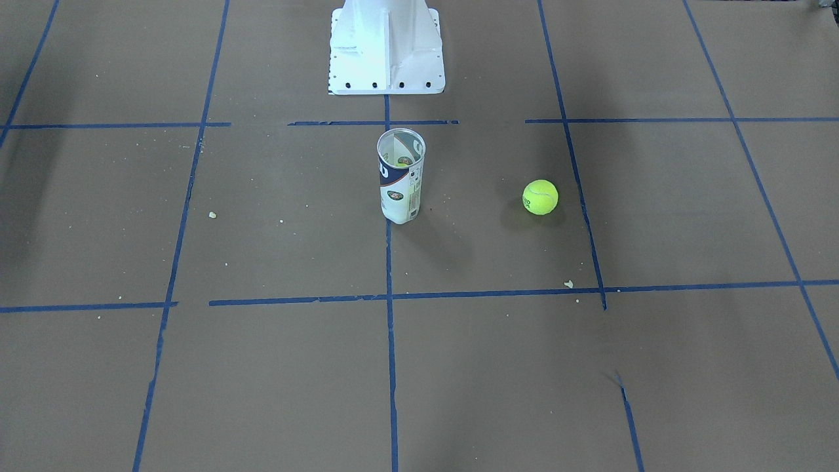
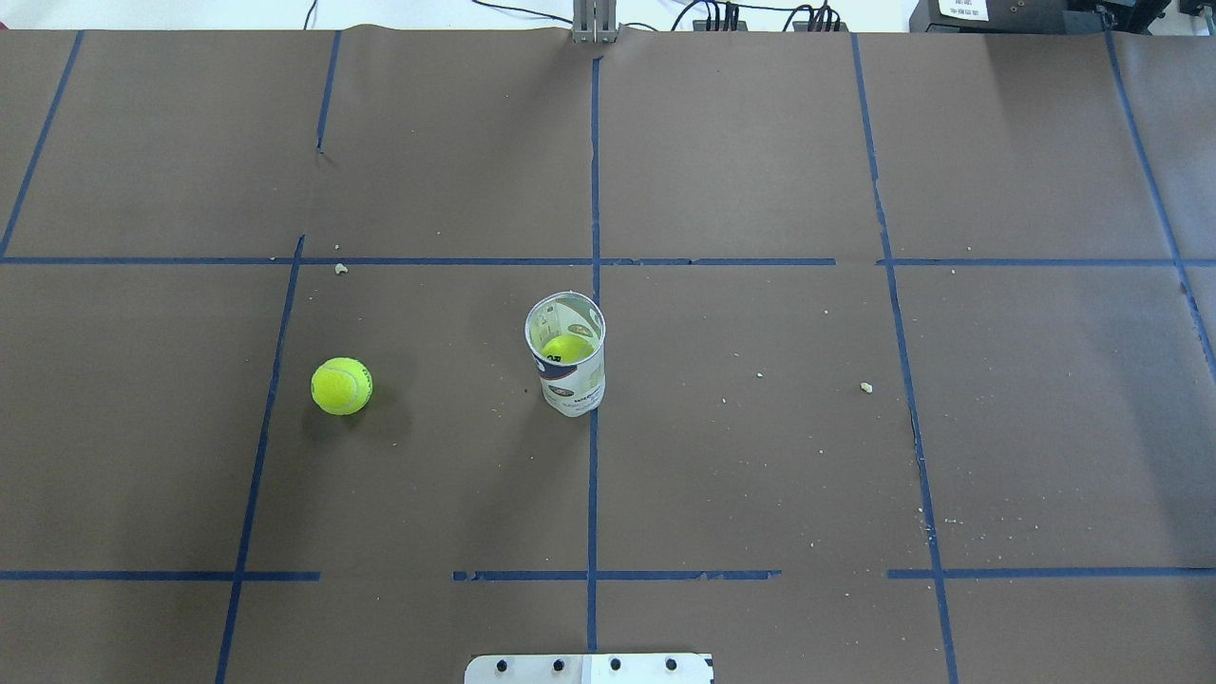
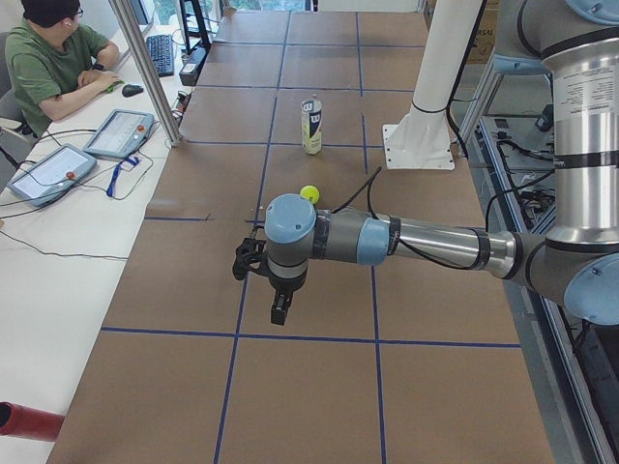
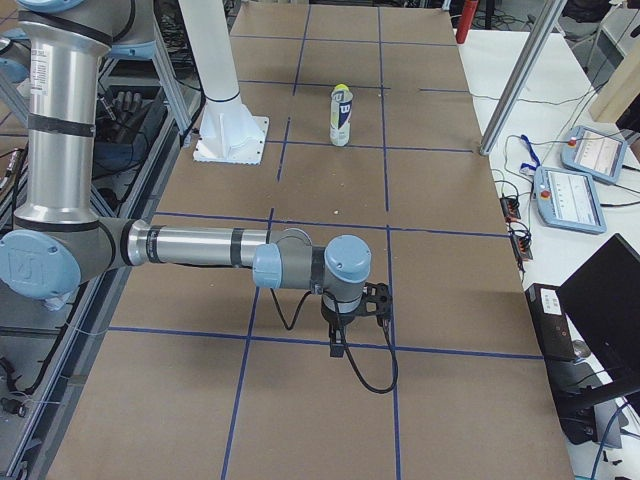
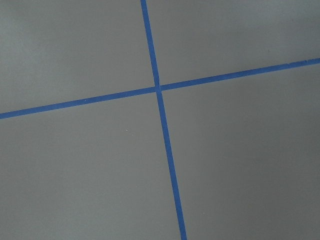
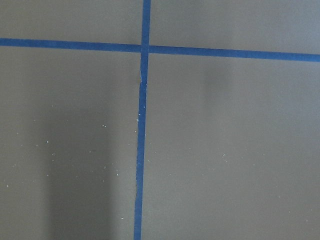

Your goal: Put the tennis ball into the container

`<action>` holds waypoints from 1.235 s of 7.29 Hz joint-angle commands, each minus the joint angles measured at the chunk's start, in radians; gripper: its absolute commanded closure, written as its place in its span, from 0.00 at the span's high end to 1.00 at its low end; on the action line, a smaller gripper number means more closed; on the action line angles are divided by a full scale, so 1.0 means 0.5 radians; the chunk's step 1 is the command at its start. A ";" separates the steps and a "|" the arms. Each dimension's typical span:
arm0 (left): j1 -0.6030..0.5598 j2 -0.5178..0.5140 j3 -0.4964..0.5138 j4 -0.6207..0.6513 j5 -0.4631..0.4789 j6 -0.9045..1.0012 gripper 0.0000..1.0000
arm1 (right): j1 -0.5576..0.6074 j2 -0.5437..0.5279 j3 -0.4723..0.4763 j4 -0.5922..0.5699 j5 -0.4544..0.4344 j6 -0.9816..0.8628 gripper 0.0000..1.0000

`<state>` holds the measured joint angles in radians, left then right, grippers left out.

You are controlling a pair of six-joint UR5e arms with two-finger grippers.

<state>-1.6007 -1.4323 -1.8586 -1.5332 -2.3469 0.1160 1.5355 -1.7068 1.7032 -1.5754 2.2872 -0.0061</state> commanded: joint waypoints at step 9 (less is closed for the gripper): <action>0.172 -0.283 -0.105 -0.060 0.012 -0.350 1.00 | 0.000 -0.001 -0.001 0.000 0.000 0.000 1.00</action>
<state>-1.5663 -1.5669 -1.8847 -1.5592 -2.3436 0.0293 1.5355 -1.7071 1.7027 -1.5754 2.2872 -0.0061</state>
